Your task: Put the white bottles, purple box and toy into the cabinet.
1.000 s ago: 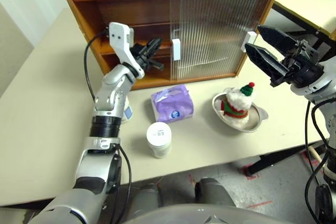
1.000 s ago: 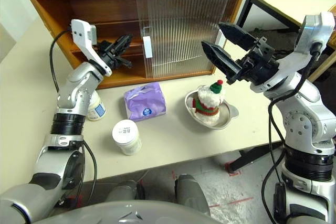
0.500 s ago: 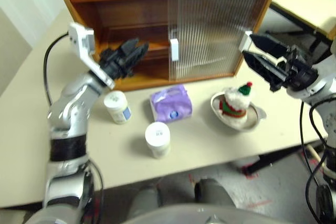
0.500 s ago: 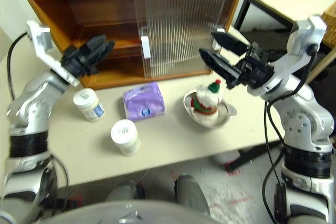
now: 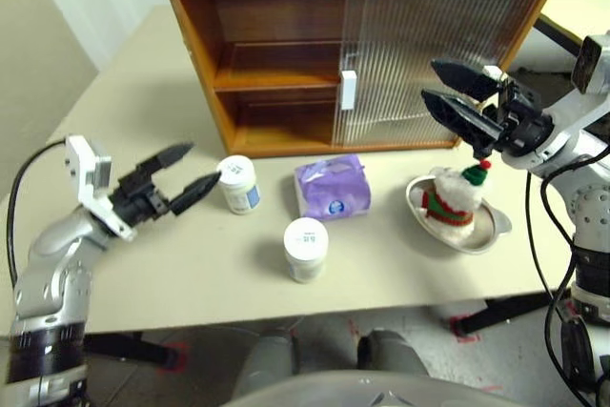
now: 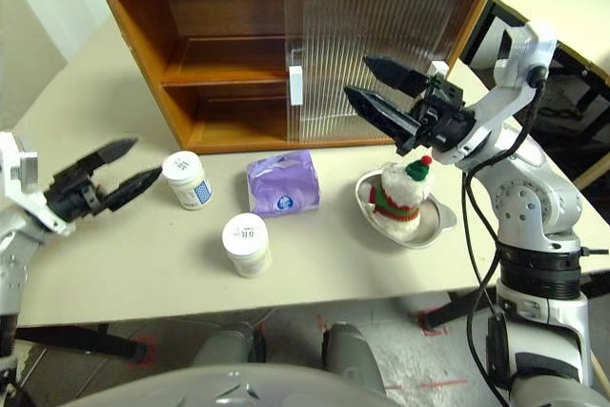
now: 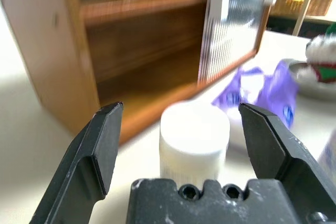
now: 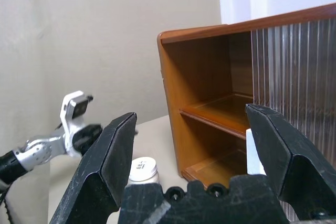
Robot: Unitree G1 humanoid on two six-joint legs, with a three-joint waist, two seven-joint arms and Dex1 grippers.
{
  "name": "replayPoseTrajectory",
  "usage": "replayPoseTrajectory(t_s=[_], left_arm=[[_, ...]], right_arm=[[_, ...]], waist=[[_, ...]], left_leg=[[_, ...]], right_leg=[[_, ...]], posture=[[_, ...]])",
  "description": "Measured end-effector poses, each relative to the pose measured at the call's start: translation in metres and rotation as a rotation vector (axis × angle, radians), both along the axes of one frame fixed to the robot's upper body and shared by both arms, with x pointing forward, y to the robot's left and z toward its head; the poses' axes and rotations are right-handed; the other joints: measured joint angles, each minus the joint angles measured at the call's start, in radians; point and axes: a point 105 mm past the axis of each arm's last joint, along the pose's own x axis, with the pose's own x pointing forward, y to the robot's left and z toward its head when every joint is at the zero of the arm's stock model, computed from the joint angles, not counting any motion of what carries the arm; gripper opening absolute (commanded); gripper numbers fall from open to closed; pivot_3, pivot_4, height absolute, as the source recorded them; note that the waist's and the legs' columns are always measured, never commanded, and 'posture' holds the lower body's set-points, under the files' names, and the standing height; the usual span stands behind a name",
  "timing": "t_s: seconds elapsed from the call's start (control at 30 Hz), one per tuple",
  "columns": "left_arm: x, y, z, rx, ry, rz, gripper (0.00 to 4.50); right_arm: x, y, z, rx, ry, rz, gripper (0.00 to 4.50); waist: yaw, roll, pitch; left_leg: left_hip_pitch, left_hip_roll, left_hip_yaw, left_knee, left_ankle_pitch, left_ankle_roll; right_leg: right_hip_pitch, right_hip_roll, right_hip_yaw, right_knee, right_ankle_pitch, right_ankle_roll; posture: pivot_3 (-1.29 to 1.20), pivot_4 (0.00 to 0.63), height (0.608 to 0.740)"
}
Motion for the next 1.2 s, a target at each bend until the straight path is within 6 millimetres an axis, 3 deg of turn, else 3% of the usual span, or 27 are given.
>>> replayPoseTrajectory(t_s=[0.23,0.4,0.5,1.2], left_arm=[[-0.013,0.009,-0.031,0.060,0.062,-0.006,4.46],[-0.020,-0.009,-0.052,0.090,0.110,-0.081,4.46],[-0.019,-0.009,-0.059,0.089,0.119,-0.074,4.46],[0.006,-0.016,-0.063,0.041,0.092,-0.026,4.46]], right_arm=[[0.000,0.000,0.000,0.000,0.001,-0.002,4.50],[0.001,-0.002,0.000,-0.009,0.010,-0.007,4.50],[0.001,-0.002,0.000,-0.013,0.012,-0.010,4.50],[-0.003,-0.010,0.008,-0.025,-0.014,-0.050,4.50]], waist=[[-0.005,0.001,-0.001],[-0.006,0.001,-0.001],[-0.006,0.001,-0.001],[-0.035,0.001,-0.001]], left_leg=[[-0.001,0.003,0.000,-0.002,-0.001,-0.001],[-0.001,0.003,0.001,-0.002,-0.001,-0.002],[-0.001,0.004,0.001,-0.002,-0.001,-0.002],[0.000,0.003,0.002,-0.001,0.001,0.002]], right_leg=[[-0.003,0.001,0.000,0.001,-0.001,-0.003],[-0.004,0.001,0.000,0.001,-0.001,-0.004],[-0.004,0.002,0.000,0.002,-0.001,-0.004],[-0.003,0.006,0.000,0.003,-0.001,-0.003]], posture=[[0.02,0.000,0.740],[0.01,0.000,0.740],[-0.01,0.000,0.740],[-0.05,0.000,0.740]])
